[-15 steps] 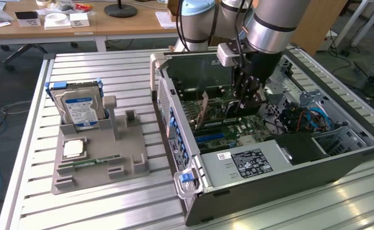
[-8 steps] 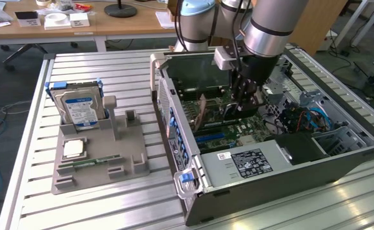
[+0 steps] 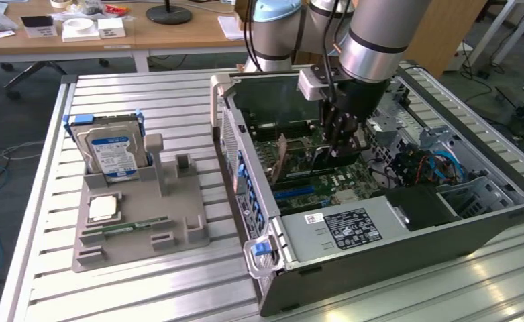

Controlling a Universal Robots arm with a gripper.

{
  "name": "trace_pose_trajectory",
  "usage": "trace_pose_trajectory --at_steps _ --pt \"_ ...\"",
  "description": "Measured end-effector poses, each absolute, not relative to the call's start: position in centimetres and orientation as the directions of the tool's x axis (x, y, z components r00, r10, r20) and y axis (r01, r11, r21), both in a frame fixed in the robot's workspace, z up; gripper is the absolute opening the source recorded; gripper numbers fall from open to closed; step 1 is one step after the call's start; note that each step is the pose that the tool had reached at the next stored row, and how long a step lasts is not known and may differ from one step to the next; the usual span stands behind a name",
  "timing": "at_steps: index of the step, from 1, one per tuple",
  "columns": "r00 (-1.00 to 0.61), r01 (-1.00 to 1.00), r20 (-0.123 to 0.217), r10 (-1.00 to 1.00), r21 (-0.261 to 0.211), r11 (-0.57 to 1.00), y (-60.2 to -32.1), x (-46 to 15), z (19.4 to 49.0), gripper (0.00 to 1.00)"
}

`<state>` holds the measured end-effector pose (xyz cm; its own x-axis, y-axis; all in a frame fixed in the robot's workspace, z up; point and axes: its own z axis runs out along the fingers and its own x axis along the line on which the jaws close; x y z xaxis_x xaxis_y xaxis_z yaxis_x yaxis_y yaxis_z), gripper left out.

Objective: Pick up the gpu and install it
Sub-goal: 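Insert the gpu into the slot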

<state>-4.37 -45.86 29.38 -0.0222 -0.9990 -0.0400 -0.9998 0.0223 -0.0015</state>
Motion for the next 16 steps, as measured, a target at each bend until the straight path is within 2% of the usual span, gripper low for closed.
trace_pose_trajectory --at_steps 16 --pt "-0.022 -1.000 -0.040 -0.999 -0.002 0.022 -45.85 -4.39 29.03 0.27"
